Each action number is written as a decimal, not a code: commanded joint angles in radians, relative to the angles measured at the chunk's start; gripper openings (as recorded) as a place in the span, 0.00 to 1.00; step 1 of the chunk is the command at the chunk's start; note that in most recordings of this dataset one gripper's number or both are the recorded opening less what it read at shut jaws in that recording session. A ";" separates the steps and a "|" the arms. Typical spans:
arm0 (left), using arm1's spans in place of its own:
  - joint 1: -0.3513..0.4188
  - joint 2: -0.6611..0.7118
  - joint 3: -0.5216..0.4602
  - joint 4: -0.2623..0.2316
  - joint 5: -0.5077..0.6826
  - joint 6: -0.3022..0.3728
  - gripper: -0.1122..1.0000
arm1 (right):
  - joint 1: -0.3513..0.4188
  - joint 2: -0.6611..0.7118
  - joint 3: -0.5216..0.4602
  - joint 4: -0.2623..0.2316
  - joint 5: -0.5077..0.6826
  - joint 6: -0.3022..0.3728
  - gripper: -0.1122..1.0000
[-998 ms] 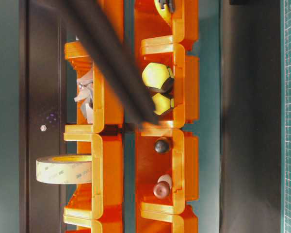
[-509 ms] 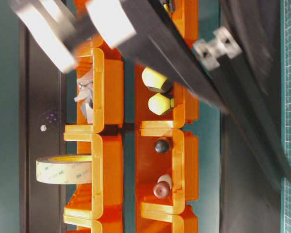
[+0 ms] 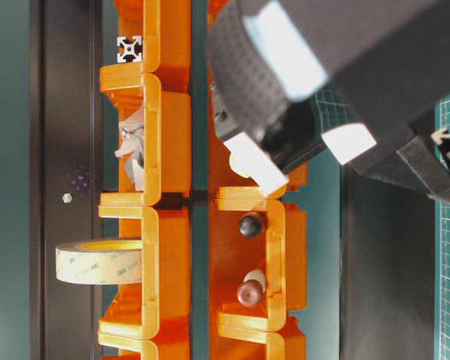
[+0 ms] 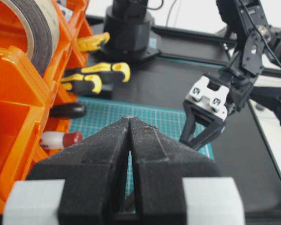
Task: Pick frame from container rack with right arm.
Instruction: 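Pull the black bar out of the rack and swing it over the mat, then lower the black bar onto the mat and open the right gripper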
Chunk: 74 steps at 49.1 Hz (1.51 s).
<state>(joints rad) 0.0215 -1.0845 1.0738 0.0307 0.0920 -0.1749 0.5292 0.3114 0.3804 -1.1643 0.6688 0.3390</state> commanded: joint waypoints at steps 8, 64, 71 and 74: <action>0.002 0.011 -0.032 0.003 -0.008 -0.003 0.10 | -0.006 -0.026 -0.006 0.109 0.017 0.000 0.32; 0.002 0.005 -0.026 0.005 0.032 -0.003 0.10 | 0.005 -0.043 0.041 0.511 -0.094 0.023 0.84; 0.002 0.003 -0.025 0.003 0.040 -0.003 0.10 | 0.000 -0.080 0.043 0.637 -0.104 0.031 0.84; 0.002 0.003 -0.025 0.003 0.046 -0.003 0.10 | -0.002 -0.094 0.043 0.655 -0.101 0.044 0.84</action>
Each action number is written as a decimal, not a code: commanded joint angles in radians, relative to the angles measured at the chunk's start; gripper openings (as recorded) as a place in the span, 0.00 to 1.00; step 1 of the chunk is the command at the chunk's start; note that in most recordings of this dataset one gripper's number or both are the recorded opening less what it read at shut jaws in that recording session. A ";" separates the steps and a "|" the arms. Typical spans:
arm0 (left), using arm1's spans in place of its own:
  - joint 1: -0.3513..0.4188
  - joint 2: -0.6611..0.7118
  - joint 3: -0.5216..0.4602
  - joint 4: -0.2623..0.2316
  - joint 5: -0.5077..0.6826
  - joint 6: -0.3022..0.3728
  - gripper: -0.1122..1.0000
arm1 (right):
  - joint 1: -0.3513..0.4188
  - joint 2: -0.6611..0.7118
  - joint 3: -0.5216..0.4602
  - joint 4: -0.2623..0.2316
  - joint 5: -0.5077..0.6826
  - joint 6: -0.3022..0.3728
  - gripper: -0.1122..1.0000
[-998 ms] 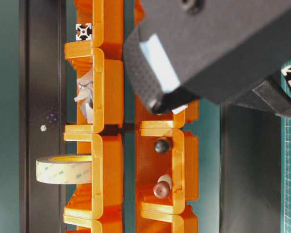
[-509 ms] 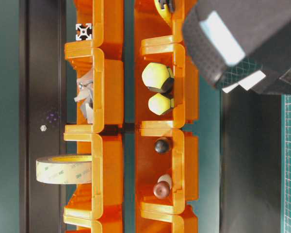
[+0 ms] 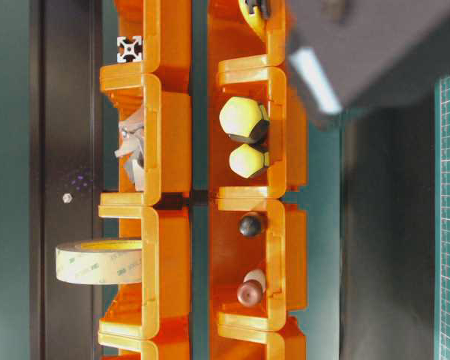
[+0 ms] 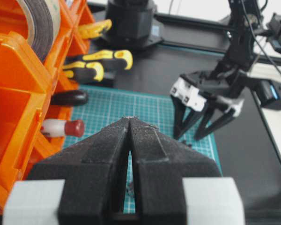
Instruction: Pick frame from container rack with right arm.
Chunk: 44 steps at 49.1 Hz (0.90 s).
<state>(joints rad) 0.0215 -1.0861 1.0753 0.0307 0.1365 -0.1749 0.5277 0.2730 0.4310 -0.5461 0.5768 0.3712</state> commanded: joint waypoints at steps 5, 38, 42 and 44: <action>0.002 0.005 -0.025 0.003 0.005 -0.003 0.10 | -0.006 -0.081 -0.008 0.038 -0.009 0.077 0.84; -0.029 0.011 -0.023 0.003 0.005 -0.002 0.10 | -0.060 -0.526 0.255 0.018 -0.169 0.417 0.84; -0.028 0.014 -0.021 0.005 0.000 -0.003 0.10 | -0.061 -0.557 0.287 0.018 -0.209 0.439 0.84; -0.028 0.012 -0.021 0.005 0.000 -0.003 0.10 | -0.063 -0.569 0.299 0.018 -0.230 0.449 0.84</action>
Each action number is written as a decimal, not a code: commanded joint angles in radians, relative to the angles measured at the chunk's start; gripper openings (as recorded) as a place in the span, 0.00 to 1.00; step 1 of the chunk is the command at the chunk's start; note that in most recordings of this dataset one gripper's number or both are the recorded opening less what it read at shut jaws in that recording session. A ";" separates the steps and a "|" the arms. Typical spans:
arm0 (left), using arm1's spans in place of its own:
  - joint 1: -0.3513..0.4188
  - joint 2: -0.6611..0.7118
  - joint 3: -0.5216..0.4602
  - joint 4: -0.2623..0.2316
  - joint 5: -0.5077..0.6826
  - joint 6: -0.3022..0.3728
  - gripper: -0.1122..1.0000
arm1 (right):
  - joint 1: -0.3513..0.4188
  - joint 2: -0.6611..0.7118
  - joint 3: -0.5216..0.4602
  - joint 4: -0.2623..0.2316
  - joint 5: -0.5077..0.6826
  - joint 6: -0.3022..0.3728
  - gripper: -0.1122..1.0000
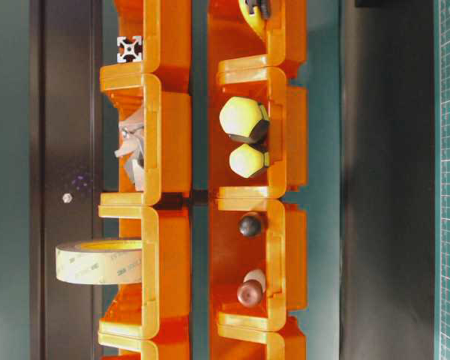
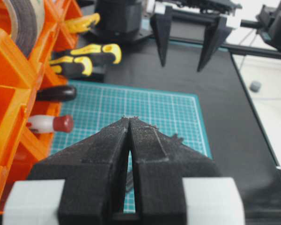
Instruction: Pick frame from container rack with right arm.
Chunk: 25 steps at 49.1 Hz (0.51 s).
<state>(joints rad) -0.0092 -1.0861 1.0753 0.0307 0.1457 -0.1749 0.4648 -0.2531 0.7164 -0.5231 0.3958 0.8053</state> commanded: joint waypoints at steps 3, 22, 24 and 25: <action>0.003 0.012 -0.023 0.003 -0.009 -0.003 0.10 | -0.005 -0.061 0.025 -0.005 -0.083 0.029 0.84; -0.026 0.015 -0.020 0.003 -0.011 -0.003 0.10 | -0.026 -0.256 0.107 -0.005 -0.144 0.072 0.84; -0.029 0.015 -0.020 0.003 -0.011 -0.003 0.10 | -0.029 -0.287 0.121 -0.005 -0.144 0.074 0.84; -0.031 0.015 -0.021 0.003 -0.011 -0.003 0.10 | -0.031 -0.298 0.126 -0.005 -0.144 0.072 0.84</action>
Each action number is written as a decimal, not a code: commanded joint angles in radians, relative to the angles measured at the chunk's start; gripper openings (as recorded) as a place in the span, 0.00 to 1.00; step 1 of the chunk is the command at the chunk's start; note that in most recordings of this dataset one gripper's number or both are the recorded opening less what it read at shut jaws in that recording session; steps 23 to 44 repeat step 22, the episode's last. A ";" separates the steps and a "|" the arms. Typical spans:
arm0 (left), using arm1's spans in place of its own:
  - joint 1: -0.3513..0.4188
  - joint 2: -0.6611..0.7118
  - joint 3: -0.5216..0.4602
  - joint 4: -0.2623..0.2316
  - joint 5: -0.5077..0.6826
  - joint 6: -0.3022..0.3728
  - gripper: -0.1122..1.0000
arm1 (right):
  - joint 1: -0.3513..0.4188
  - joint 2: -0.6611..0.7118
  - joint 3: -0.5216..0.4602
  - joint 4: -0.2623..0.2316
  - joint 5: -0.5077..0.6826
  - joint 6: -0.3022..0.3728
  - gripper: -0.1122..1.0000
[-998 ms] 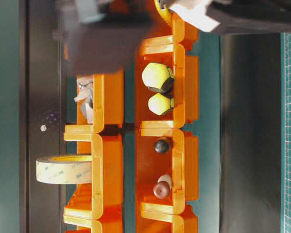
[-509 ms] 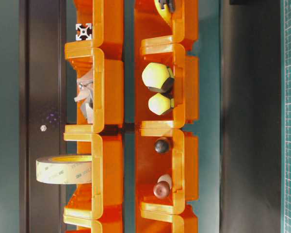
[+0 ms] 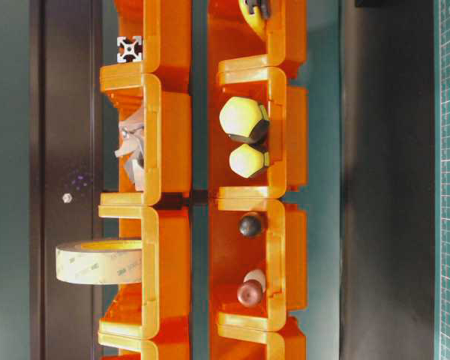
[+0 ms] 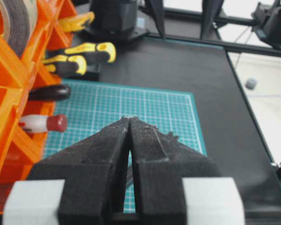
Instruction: Pick frame from container rack with right arm.
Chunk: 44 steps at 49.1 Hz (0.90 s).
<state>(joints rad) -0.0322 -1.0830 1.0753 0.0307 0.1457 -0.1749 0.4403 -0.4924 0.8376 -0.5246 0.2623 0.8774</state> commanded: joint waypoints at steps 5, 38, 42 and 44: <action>-0.014 0.012 -0.020 0.003 -0.011 -0.003 0.10 | -0.008 -0.101 0.023 -0.003 -0.005 0.000 0.84; -0.015 -0.009 0.017 0.003 -0.014 -0.009 0.10 | -0.009 -0.124 0.044 -0.003 0.092 -0.005 0.84; -0.015 -0.009 0.017 0.003 -0.014 -0.009 0.10 | -0.009 -0.124 0.044 -0.003 0.092 -0.005 0.84; -0.015 -0.009 0.017 0.003 -0.014 -0.009 0.10 | -0.009 -0.124 0.044 -0.003 0.092 -0.005 0.84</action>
